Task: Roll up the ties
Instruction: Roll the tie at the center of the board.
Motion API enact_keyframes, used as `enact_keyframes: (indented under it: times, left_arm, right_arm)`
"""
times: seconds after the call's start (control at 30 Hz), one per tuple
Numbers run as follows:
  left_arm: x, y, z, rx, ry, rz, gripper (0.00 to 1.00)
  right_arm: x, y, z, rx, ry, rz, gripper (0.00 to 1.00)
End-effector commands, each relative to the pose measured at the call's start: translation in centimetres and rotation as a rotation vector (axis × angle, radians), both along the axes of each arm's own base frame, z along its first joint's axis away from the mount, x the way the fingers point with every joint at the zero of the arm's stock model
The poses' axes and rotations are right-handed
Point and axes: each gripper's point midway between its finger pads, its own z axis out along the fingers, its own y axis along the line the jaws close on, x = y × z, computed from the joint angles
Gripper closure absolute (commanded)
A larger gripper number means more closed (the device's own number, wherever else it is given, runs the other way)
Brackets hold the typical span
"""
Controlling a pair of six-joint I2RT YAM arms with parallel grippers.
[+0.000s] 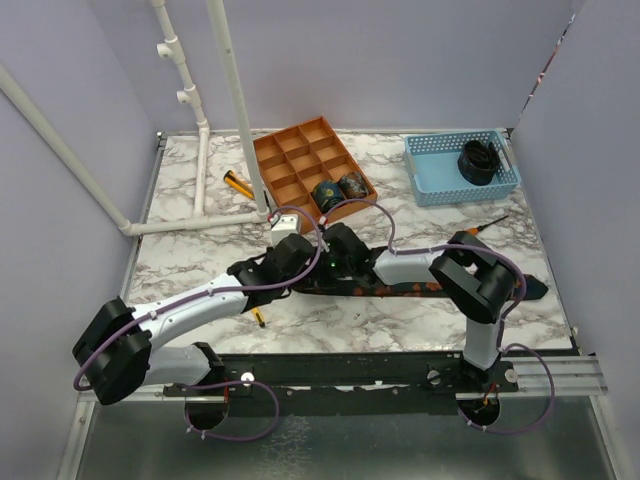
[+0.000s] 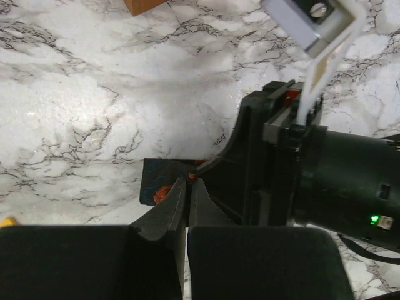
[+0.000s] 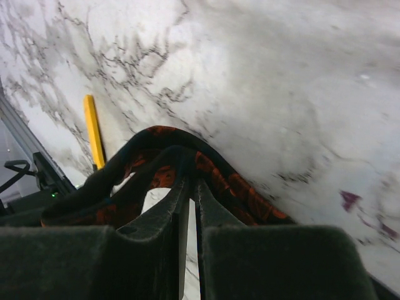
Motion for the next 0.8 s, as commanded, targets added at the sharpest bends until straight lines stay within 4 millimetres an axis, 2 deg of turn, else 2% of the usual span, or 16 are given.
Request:
enact_keyframes:
  times: [0.0, 0.07, 0.13, 0.27, 0.43, 0.77]
  left_arm:
    - [-0.4, 1.5, -0.3, 0.033, -0.012, 0.032, 1.00]
    - [-0.5, 1.6, -0.5, 0.038, -0.011, 0.031, 1.00]
    - [-0.6, 1.7, -0.9, 0.055, -0.005, 0.028, 1.00]
    - [-0.6, 1.8, -1.3, 0.078, -0.001, 0.020, 1.00]
    - [-1.0, 1.2, -1.8, 0.092, 0.010, -0.006, 1.00]
    - [-2.2, -1.7, -3.8, 0.159, 0.045, -0.074, 1.00]
  right_arm:
    - [-1.0, 1.1, -1.7, -0.024, 0.057, 0.016, 0.88]
    - [-0.2, -0.1, -1.4, -0.054, 0.019, -0.060, 0.88]
    - [0.7, -1.6, 0.0, -0.072, -0.039, -0.128, 0.88]
    - [1.5, -4.2, 1.3, -0.116, -0.103, -0.203, 0.87]
    - [1.6, -6.2, 1.8, -0.153, -0.131, -0.245, 0.87]
    - [0.5, -9.9, 2.2, -0.198, -0.173, -0.286, 0.87]
